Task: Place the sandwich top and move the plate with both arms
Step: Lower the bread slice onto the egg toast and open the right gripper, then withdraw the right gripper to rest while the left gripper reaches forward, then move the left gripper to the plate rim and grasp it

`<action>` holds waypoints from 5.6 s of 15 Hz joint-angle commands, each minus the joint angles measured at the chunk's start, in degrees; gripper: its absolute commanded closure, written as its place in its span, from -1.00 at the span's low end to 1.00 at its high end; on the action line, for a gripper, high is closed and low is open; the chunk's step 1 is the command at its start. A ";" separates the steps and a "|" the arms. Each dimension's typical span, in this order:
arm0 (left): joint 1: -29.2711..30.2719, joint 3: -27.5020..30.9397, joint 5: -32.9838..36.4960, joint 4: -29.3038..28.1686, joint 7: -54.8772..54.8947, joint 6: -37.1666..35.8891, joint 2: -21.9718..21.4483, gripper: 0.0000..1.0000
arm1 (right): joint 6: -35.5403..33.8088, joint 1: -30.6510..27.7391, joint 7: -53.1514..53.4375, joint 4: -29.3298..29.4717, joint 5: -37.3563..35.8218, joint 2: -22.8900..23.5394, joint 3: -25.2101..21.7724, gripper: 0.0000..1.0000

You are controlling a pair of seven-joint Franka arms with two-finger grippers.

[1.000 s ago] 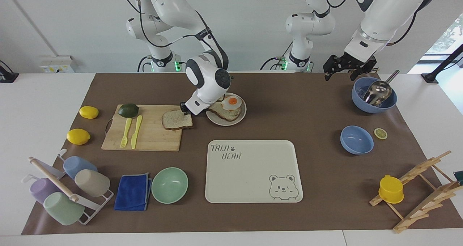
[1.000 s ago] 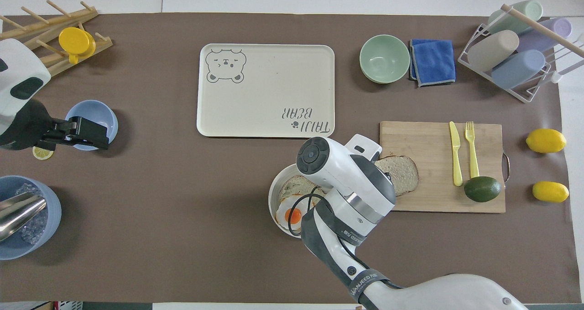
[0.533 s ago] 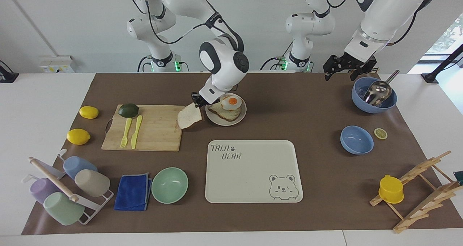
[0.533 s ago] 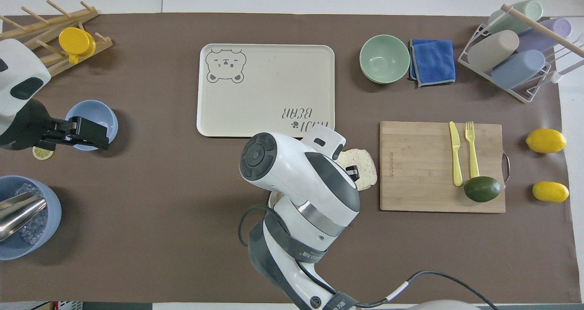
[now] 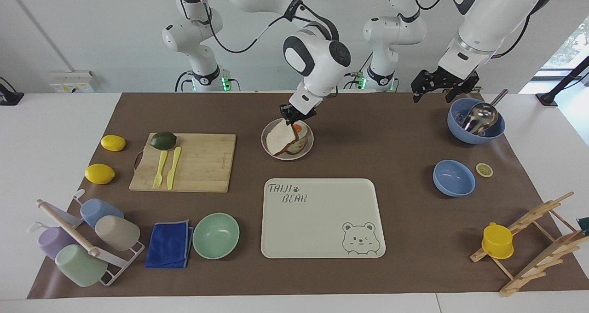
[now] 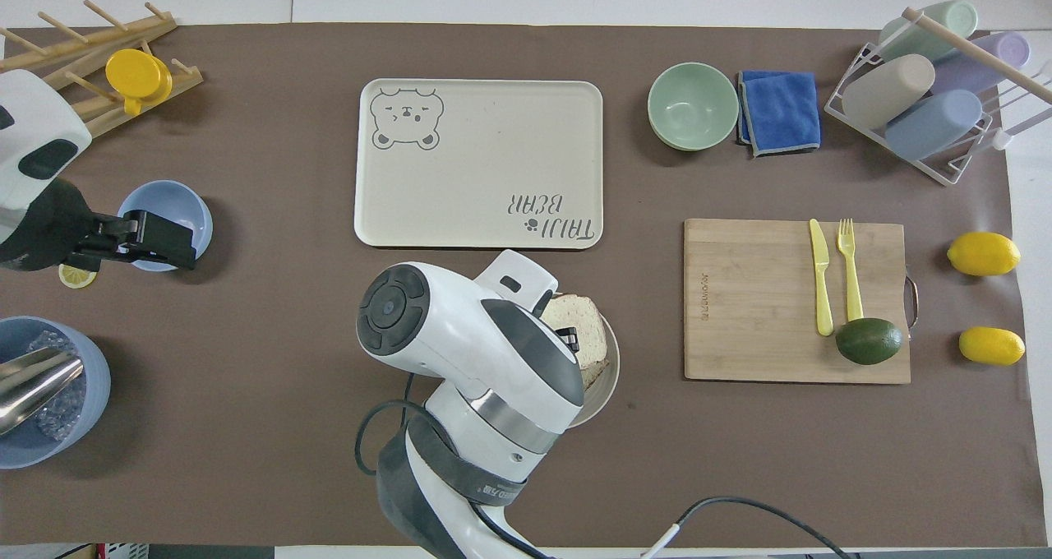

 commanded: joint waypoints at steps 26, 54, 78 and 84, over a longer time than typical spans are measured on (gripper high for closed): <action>0.60 -0.50 1.00 -1.62 -0.50 0.55 -1.66 -1.00 | 7.73 -18.72 -0.24 -4.85 9.39 -14.74 -0.82 -1.00; -5.98 -0.94 -3.83 -8.47 -0.68 9.59 0.35 -1.00 | -7.47 -44.75 -40.23 2.01 6.05 -17.75 -1.26 -1.00; -26.55 -1.02 -13.50 -32.82 -15.18 45.47 9.50 -0.83 | -7.56 -44.05 -43.48 1.13 6.06 -18.71 -5.40 -1.00; -27.08 -1.02 -16.31 -33.96 -16.14 46.69 9.42 -0.32 | -7.56 -44.58 -43.13 1.04 6.05 -18.80 -5.48 -1.00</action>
